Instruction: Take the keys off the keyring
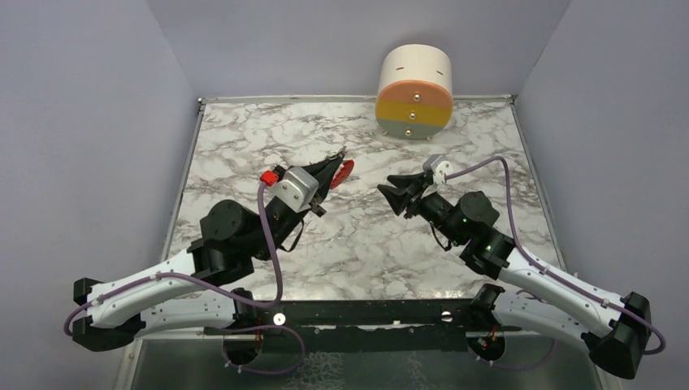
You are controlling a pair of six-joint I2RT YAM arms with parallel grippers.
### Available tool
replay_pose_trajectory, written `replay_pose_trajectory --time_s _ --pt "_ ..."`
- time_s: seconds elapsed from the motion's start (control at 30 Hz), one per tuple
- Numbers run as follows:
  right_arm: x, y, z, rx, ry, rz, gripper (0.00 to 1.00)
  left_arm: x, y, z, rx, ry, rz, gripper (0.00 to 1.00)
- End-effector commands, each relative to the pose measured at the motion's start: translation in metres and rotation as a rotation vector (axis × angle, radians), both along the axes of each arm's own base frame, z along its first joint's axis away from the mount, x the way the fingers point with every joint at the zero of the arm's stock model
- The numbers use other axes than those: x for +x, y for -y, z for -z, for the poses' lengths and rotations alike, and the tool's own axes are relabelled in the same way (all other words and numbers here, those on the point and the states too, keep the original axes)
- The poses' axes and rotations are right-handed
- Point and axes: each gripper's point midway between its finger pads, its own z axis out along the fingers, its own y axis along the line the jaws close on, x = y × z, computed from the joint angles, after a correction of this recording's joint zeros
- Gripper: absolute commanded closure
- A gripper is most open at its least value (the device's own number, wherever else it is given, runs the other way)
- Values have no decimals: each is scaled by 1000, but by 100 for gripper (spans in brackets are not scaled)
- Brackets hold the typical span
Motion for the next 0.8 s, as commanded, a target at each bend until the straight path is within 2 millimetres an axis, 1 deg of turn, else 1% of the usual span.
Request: replay_pose_trajectory --time_s 0.0,0.1,0.17,0.3,0.37,0.47,0.57,0.67,0.77 --pt "-10 -1 -16 46 63 -47 61 -2 -10 29 153 -183 -5 100" --pt "-15 -1 -28 59 94 -67 52 -5 -11 47 210 -269 -3 100" --pt "-20 -2 -38 68 123 -97 46 -10 -10 57 234 -317 25 100" --pt "-23 -5 -44 94 143 -120 37 -22 -9 75 272 -399 77 100" --pt "-28 -10 -45 101 152 -159 35 -27 -10 84 286 -432 97 100" --pt "-42 -21 -51 108 184 -262 32 -38 -7 94 290 -456 160 100" --pt "-56 -35 -51 81 204 -376 32 -45 -8 97 287 -454 199 100" --pt "-65 -44 -45 47 198 -456 32 -51 -8 100 289 -444 231 100" --pt "-76 -54 -34 11 177 -550 32 -50 -10 101 289 -439 228 100"
